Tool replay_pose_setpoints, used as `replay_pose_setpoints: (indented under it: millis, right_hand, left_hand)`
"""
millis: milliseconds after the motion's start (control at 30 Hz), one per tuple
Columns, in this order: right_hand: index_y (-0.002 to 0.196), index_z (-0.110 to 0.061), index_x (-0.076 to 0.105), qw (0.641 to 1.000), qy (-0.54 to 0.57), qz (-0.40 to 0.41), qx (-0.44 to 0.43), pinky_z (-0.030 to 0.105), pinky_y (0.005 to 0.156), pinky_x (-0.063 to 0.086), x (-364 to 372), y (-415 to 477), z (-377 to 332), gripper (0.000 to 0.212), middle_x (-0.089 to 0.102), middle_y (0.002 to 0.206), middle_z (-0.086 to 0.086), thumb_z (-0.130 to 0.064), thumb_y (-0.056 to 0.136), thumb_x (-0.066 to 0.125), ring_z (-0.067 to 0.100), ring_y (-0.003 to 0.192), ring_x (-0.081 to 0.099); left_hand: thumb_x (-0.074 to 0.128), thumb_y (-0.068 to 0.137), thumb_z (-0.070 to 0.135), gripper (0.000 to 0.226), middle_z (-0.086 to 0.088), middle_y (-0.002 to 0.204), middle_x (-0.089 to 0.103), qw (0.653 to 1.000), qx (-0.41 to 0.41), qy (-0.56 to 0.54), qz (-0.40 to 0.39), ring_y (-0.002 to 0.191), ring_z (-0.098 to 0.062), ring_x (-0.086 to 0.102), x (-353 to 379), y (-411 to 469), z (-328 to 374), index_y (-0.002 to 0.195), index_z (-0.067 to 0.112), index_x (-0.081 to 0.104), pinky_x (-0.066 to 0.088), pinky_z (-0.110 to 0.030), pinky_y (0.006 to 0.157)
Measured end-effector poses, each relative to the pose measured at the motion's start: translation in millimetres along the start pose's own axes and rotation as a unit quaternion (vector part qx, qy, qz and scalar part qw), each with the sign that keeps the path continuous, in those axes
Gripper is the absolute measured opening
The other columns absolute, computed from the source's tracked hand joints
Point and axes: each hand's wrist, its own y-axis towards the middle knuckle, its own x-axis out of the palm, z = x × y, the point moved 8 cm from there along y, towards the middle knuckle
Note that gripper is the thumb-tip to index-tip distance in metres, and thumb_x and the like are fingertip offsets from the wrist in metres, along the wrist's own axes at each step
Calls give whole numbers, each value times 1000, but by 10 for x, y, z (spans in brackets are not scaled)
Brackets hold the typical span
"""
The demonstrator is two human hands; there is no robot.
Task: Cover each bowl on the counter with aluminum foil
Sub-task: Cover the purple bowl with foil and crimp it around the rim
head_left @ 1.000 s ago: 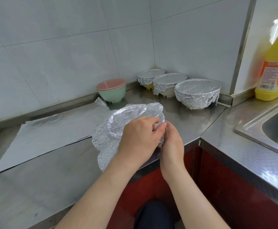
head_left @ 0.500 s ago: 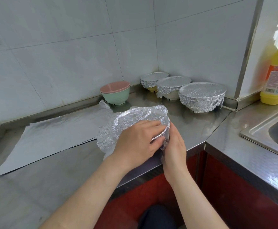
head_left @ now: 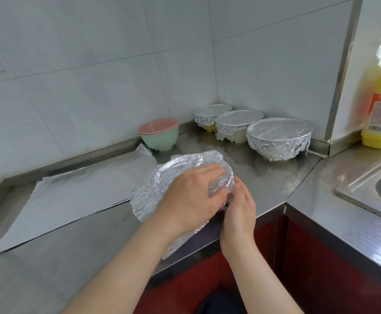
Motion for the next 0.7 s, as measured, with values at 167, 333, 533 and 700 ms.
replay_pose_setpoints:
  millis: [167, 333, 533, 700]
  right_hand:
    - [131, -33, 57, 998, -43, -2, 35, 42, 109, 40, 8, 141, 103, 49, 57, 135, -13, -52, 86, 45, 10, 124, 53]
    - [127, -34, 61, 997, -41, -1, 63, 42, 110, 39, 91, 169, 156, 67, 59, 133, -11, -66, 69, 53, 11, 125, 54]
    - [124, -17, 64, 995, 1, 6, 103, 38, 106, 44, 48, 140, 129, 42, 67, 123, -1, -46, 95, 51, 16, 115, 62]
    - [127, -35, 60, 994, -43, 23, 97, 43, 109, 39, 2, 167, 98, 61, 60, 131, -14, -63, 74, 55, 13, 124, 55]
  left_hand:
    - [43, 87, 68, 52, 19, 153, 29, 992, -19, 89, -92, 141, -4, 23, -120, 28, -256, 137, 51, 42, 25, -34, 116]
    - [32, 97, 58, 53, 14, 159, 17, 976, 47, 165, -134, 145, -8, 13, 155, -85, -120, 148, 48, 19, 22, -31, 116]
    - [36, 99, 51, 52, 18, 156, 23, 982, 48, 124, -132, 142, -3, 19, 197, -87, -52, 149, 42, 25, 24, -27, 112]
    - [45, 94, 56, 47, 17, 150, 36, 998, -38, 27, -49, 138, -5, 32, -212, 131, -302, 138, 39, 47, 26, -26, 111]
